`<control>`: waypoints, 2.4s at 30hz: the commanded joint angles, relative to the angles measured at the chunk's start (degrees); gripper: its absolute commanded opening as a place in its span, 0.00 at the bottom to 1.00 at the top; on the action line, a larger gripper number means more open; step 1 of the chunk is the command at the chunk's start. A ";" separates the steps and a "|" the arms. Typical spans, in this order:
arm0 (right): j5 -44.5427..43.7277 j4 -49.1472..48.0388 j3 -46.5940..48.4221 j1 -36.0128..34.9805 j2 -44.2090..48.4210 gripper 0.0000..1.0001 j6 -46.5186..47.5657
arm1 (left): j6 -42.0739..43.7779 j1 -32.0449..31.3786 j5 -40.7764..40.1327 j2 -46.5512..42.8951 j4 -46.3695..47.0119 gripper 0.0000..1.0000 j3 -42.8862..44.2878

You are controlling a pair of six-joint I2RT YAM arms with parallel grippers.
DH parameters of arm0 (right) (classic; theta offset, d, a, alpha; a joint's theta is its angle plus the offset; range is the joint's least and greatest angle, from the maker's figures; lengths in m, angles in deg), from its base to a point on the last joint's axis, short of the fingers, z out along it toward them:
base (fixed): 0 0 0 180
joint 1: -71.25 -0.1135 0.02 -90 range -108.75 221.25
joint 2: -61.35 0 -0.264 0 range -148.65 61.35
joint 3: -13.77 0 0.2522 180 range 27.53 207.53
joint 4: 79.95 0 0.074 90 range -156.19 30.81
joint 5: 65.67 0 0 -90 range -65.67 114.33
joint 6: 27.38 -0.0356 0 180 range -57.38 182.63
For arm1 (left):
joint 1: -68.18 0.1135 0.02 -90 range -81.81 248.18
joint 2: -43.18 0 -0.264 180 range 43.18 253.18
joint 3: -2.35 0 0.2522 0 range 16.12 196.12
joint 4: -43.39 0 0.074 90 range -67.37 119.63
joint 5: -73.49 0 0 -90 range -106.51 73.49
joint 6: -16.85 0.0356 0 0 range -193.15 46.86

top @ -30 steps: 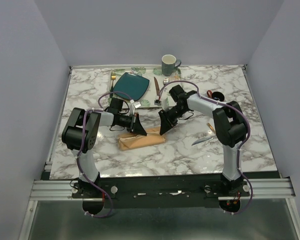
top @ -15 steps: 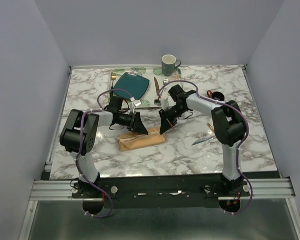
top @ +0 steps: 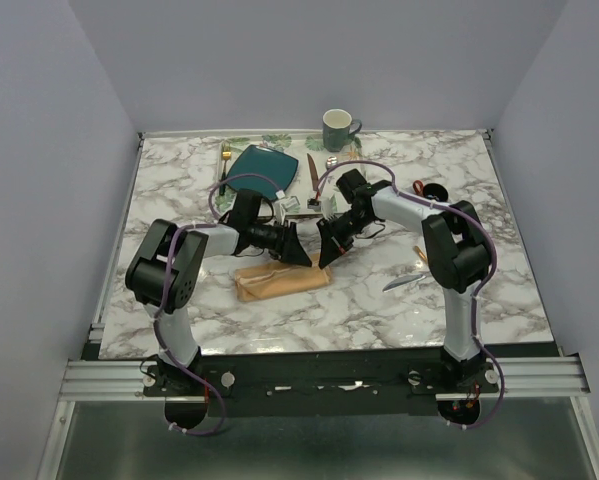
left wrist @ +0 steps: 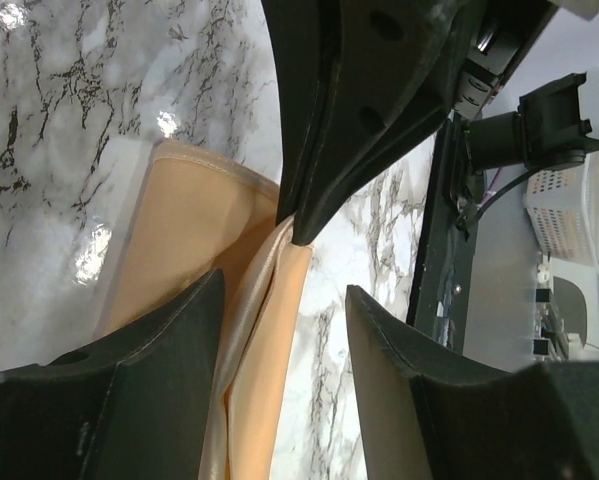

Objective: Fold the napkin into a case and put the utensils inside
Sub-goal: Stuff the top corner of the smaller-rectangle-folded napkin into the folded napkin.

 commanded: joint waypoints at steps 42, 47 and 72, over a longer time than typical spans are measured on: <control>-3.79 0.15 1.58 -0.49 -3.67 0.41 -3.10 | -14.37 -3.53 -7.39 0.02 -0.21 0.00 -1.93; -6.69 0.50 2.63 -0.49 -5.52 0.40 -3.80 | -18.69 -3.61 -7.22 -1.03 0.84 0.00 -3.60; -9.86 -2.75 -1.23 -2.16 -0.77 0.34 -1.51 | -26.00 -0.36 -9.15 1.69 -1.09 0.00 -4.66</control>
